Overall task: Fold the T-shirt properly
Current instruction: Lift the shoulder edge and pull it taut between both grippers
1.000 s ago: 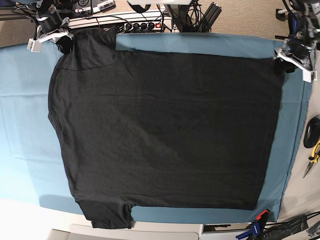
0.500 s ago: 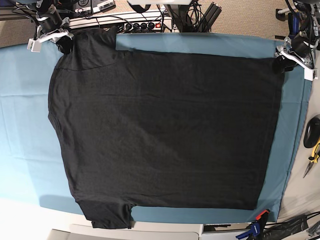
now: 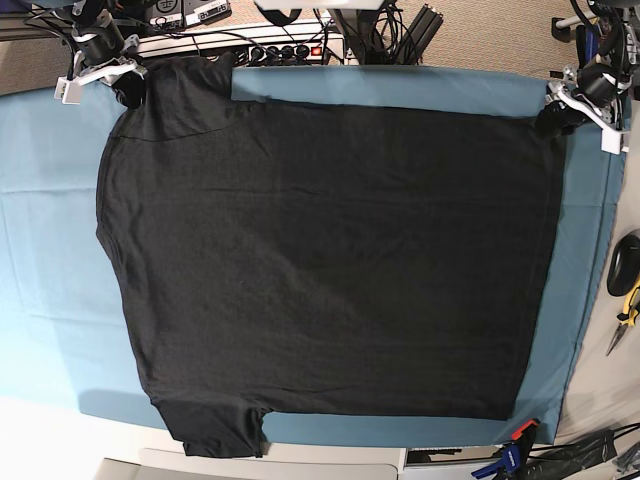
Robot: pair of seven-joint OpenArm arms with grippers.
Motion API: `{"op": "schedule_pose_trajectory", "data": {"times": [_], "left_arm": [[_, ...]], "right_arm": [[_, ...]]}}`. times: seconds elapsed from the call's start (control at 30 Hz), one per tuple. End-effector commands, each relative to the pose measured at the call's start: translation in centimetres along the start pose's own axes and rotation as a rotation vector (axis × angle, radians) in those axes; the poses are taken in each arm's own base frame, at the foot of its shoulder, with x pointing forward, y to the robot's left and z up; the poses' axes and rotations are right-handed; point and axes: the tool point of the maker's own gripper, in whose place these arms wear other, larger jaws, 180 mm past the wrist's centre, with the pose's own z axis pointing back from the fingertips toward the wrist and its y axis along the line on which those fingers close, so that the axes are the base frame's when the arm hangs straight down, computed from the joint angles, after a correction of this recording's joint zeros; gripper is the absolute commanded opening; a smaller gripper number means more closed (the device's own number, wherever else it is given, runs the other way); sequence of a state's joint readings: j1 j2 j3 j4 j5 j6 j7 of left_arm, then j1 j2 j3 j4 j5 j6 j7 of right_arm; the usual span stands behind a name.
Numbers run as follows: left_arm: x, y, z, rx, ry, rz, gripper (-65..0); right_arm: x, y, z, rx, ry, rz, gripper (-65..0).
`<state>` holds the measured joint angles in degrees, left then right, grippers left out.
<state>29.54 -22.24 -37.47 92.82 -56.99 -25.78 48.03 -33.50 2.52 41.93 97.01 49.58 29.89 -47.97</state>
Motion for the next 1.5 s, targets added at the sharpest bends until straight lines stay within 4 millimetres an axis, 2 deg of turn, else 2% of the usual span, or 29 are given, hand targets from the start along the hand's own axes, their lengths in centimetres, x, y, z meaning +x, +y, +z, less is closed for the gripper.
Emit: {"op": "schedule_pose_trajectory", "data": {"times": [0.0,0.1,0.47,0.73,0.9,1.2,1.47], "left_arm": [[0.5,-0.1,0.3,-0.006,-0.008,-0.015,-50.5],[0.8,-0.1,0.3,-0.005,-0.024,-0.015,-64.8],[1.2,0.5,0.3,0.026,-0.042,-0.044,-65.0],[0.8,0.7,0.8,0.025,-0.019,-0.044,-65.0],[-0.6,0.9,1.6,0.024,0.013,-0.022,-65.0],[-1.3,0.1,1.8,-0.022,0.038,0.004,-65.0],[-3.1,-0.3,2.7,-0.053,0.074,0.027,-65.0]], "right_arm": [[-2.4,-0.9,0.4,-0.045,0.111,0.016,-65.0],[-2.2,-0.9,0.4,-0.044,0.097,0.017,-65.0],[-1.7,0.6,0.3,0.045,0.07,0.067,-65.0],[-2.0,0.7,0.5,0.059,0.105,0.069,-65.0],[-2.0,-0.2,1.2,0.047,0.14,0.104,-65.0],[-3.4,-1.3,2.8,0.027,0.197,0.103,-65.0],[-3.9,-1.6,3.2,0.022,0.228,0.108,-65.0]]}}
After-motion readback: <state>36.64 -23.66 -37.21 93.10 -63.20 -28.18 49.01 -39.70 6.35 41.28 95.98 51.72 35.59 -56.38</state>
